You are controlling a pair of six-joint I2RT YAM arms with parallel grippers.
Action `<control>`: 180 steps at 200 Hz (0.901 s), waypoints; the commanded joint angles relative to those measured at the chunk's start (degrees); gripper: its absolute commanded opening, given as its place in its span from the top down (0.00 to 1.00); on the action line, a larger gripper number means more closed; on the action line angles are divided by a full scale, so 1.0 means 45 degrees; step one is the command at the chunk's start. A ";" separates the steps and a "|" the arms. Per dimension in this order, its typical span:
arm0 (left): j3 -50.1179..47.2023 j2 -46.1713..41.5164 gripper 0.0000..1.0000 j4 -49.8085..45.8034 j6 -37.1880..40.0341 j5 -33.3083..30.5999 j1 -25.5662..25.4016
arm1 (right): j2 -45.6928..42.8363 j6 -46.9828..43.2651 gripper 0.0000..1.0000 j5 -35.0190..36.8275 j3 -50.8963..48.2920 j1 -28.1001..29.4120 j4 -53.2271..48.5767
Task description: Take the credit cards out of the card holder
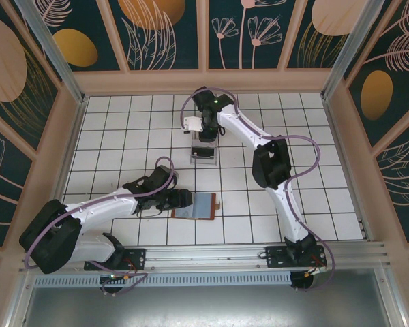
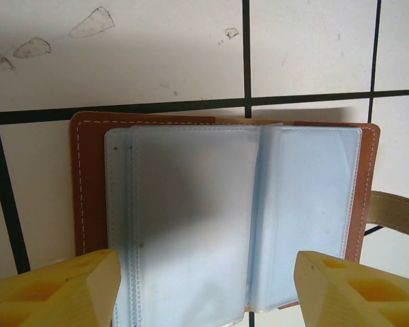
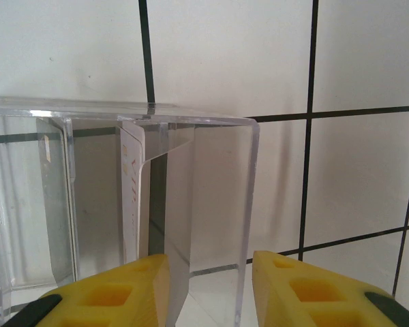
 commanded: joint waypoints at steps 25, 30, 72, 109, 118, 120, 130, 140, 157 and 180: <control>-0.0035 -0.0027 0.31 -0.0373 -0.0149 -0.0178 -0.0009 | 0.0252 0.0104 0.62 0.0111 -0.0002 -0.0039 0.0018; -0.0018 -0.0037 0.31 -0.0387 -0.0156 -0.0181 -0.0002 | 0.0215 0.0105 0.62 0.0133 0.0037 -0.0033 0.0042; 0.0033 -0.0058 0.31 -0.0407 -0.0166 -0.0197 -0.0015 | -0.0415 0.0254 0.62 0.0132 0.0078 0.0025 0.0111; 0.0128 -0.0064 0.31 -0.0431 -0.0161 -0.0207 -0.0014 | -0.1169 0.0317 0.62 -0.0019 -0.0460 0.0079 0.0167; 0.0126 -0.0083 0.31 -0.0446 -0.0152 -0.0227 -0.0008 | -0.1317 0.0327 0.62 -0.0014 -0.0625 0.0115 0.0179; 0.0118 -0.0090 0.31 -0.0450 -0.0151 -0.0219 -0.0001 | -0.1347 0.0322 0.62 0.0002 -0.0672 0.0115 0.0194; 0.0095 -0.0114 0.31 -0.0451 -0.0151 -0.0217 0.0002 | -0.1517 0.0355 0.62 0.0027 -0.0847 0.0164 0.0235; 0.0090 -0.0113 0.31 -0.0451 -0.0152 -0.0227 -0.0007 | -0.1635 0.0354 0.62 -0.0010 -0.1008 0.0200 0.0219; 0.0074 -0.0118 0.31 -0.0451 -0.0151 -0.0217 0.0000 | -0.1795 0.0427 0.62 0.0005 -0.1165 0.0235 0.0257; 0.0021 -0.0203 0.31 -0.0412 -0.0171 -0.0245 -0.0017 | -0.1982 0.0494 0.61 -0.0011 -0.1235 0.0294 0.0256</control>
